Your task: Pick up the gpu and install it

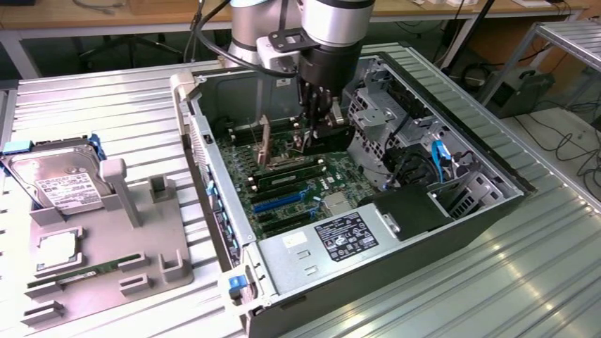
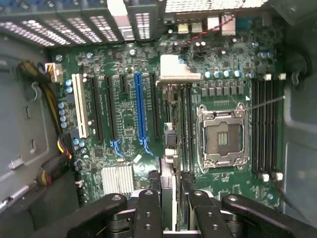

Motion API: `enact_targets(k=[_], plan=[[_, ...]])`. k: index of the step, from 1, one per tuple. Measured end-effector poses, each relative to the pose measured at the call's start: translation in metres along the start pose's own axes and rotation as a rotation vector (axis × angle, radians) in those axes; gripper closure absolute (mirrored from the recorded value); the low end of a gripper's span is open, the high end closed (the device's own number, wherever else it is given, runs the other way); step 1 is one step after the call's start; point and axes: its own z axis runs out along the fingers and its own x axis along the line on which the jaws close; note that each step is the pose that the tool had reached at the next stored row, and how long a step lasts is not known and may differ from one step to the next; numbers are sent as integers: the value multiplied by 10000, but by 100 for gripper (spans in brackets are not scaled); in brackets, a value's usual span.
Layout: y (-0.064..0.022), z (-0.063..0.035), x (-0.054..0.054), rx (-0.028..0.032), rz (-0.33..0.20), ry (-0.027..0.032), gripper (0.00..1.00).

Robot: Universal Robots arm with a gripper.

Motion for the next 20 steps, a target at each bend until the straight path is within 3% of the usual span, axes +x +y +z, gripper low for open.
enact_targets(k=[2, 5, 6, 20], plan=[[0, 0, 1, -5, -238, -28, 73], [2, -1, 27, -14, -252, -330, 73], [3, 0, 42, -14, -255, -370, 73], [24, 18, 228, -16, -297, -376, 73]])
